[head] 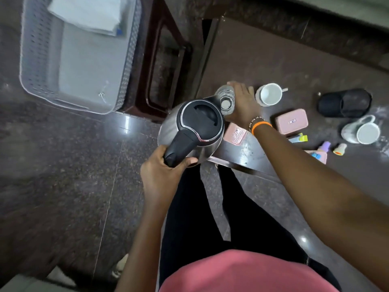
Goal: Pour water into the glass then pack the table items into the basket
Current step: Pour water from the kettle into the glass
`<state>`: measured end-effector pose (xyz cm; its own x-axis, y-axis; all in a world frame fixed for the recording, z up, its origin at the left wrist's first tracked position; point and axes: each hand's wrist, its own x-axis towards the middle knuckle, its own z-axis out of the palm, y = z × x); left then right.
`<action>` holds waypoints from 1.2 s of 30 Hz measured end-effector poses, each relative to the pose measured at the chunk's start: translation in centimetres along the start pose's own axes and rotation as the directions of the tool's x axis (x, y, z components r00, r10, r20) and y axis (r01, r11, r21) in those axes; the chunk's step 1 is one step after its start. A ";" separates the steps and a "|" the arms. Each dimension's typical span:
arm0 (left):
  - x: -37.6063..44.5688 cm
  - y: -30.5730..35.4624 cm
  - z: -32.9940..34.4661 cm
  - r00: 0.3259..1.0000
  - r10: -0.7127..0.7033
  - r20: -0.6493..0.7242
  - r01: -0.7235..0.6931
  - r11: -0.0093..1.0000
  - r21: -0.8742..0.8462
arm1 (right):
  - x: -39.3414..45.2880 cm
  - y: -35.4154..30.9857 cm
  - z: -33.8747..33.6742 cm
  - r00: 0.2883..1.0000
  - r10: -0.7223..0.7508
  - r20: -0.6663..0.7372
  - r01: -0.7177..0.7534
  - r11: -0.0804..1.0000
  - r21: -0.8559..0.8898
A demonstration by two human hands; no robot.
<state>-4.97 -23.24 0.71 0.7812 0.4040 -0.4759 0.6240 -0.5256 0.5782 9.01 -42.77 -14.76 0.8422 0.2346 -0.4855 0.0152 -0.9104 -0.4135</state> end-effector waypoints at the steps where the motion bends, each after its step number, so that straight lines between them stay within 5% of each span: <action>1: -0.1 0.0 0.4 1.000 0.004 0.003 -0.004 1.000 0.014 | 0.2 0.2 0.3 1.000 0.005 0.004 -0.005 1.000 0.008; 14: 1.2 1.2 1.6 0.998 0.048 -0.033 -0.045 0.996 0.080 | -0.7 1.9 1.4 0.995 -0.032 -0.097 0.055 0.969 0.241; 36: 4.1 2.9 3.3 0.998 0.017 0.058 -0.025 0.990 0.140 | -1.2 3.1 0.9 0.998 0.059 -0.035 -0.039 0.908 0.417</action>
<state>0.05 -25.55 -1.74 0.7896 0.3508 -0.5035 0.5956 -0.6355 0.4913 7.56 -45.59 -16.11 0.8598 0.1688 -0.4819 -0.2436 -0.6940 -0.6776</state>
